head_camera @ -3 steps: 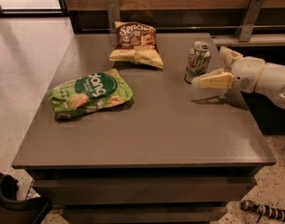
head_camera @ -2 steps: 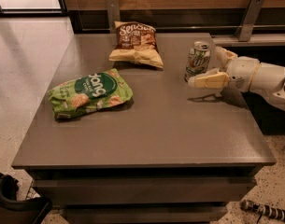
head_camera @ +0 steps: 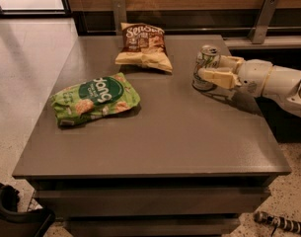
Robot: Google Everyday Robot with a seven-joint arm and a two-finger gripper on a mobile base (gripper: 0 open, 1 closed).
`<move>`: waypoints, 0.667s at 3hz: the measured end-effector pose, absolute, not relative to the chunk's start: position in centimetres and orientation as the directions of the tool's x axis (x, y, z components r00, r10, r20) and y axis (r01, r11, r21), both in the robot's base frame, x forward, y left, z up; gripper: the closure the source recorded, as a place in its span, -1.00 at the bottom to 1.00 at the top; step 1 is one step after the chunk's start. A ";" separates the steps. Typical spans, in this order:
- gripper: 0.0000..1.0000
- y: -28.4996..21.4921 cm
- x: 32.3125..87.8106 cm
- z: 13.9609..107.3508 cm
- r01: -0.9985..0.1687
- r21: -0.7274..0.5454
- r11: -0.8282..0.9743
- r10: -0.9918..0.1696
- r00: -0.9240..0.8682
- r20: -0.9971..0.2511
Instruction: Pick 7up can
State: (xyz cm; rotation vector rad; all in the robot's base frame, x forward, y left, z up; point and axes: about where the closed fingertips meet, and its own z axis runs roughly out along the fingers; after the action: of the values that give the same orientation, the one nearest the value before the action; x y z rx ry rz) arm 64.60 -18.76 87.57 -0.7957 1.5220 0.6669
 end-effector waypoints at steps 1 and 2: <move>0.40 -18.5 64.6 87.6 -0.804 -0.037 0.594 -0.103 -0.031 -0.994; 0.86 -18.2 64.7 87.6 -0.807 -0.036 0.590 -0.103 -0.031 -0.994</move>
Offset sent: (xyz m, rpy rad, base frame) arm 0.0003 0.0028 0.0002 0.0005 -0.0001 0.0044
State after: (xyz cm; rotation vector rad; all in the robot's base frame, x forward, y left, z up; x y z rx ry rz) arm 64.66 -18.17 87.61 -0.8025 1.5184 0.6745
